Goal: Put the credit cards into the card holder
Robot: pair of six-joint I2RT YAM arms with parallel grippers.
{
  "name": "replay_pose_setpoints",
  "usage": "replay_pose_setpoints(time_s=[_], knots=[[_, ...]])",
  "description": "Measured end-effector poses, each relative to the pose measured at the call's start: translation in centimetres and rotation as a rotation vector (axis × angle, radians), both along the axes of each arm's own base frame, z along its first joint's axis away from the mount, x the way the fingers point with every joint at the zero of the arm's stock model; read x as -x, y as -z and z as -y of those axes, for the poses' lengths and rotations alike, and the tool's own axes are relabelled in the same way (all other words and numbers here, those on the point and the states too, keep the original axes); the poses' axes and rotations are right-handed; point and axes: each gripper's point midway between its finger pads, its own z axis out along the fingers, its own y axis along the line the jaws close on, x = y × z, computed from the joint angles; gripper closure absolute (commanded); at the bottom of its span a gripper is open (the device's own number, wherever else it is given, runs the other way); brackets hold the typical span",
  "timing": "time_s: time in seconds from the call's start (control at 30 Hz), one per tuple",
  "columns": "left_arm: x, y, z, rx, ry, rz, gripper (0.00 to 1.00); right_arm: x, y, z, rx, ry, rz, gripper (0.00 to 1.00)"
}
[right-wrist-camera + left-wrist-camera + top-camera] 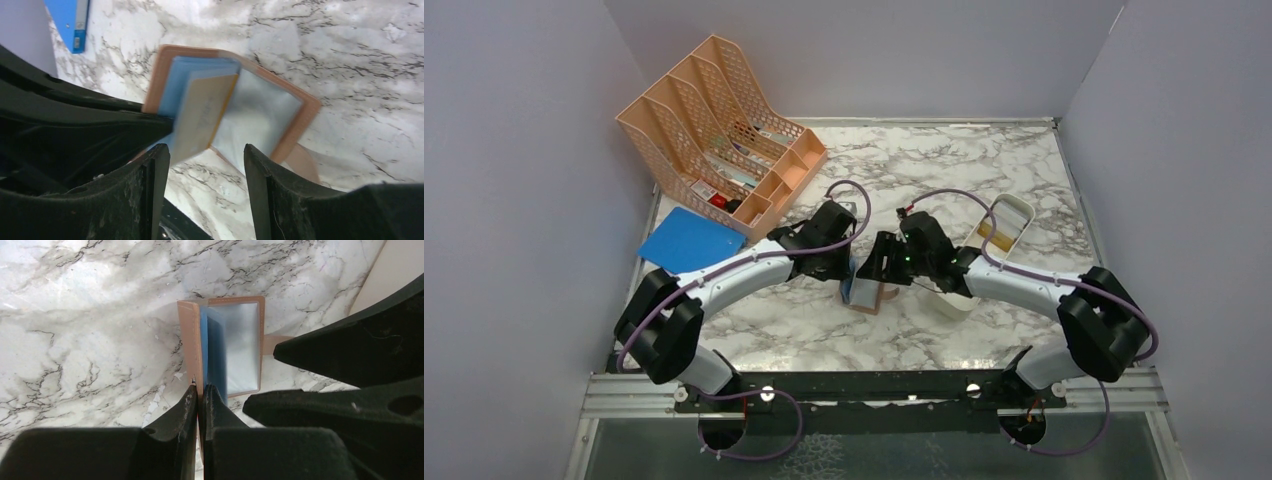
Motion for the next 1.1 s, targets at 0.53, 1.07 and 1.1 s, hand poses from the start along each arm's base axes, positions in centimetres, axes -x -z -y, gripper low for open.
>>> replay_pose_setpoints(time_s=[0.53, 1.07, 1.1], knots=[[0.1, 1.2, 0.7, -0.033, 0.001, -0.023, 1.00, -0.7, -0.1, -0.1, -0.017, 0.058, -0.006, 0.38], [2.6, 2.2, 0.1, 0.252, -0.016, -0.111, 1.00, -7.2, -6.9, 8.0, 0.490, 0.069, 0.461, 0.38], [2.8, 2.4, -0.2, 0.274, -0.020, -0.119, 0.99, -7.5, -6.9, 8.7, 0.534, 0.059, 0.481, 0.38]])
